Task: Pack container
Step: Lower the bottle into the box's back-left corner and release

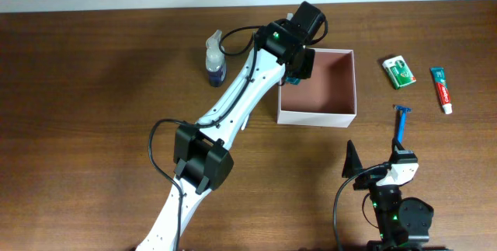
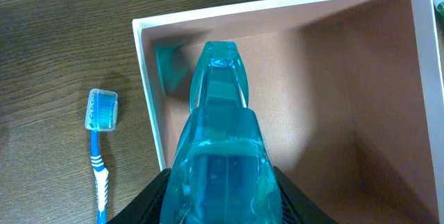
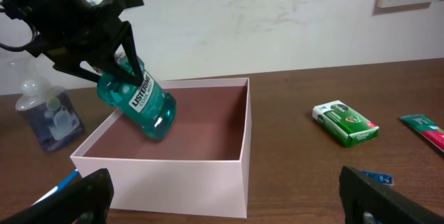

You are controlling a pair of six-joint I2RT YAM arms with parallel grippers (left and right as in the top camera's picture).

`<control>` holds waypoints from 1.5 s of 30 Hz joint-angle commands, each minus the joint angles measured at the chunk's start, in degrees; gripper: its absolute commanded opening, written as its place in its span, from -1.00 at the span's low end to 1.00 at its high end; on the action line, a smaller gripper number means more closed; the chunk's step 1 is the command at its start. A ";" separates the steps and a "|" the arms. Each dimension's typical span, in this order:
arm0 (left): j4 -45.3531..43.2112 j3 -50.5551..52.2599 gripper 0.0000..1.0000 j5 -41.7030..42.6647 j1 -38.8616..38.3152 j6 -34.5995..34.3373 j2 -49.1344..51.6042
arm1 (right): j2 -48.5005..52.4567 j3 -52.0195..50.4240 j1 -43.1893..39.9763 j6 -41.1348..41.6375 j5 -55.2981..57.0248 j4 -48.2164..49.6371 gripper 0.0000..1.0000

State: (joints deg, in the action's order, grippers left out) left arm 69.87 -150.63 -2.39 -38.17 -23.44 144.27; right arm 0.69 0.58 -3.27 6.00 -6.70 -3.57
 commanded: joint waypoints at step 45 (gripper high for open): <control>-3.48 -1.55 -0.08 -3.48 0.59 1.09 -0.61 | -0.44 -0.26 0.42 0.04 0.48 -0.35 0.98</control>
State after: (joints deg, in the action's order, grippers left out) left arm 66.78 -150.67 -4.99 -38.17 -23.42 144.27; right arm 0.69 0.58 -3.27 5.98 -6.70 -3.57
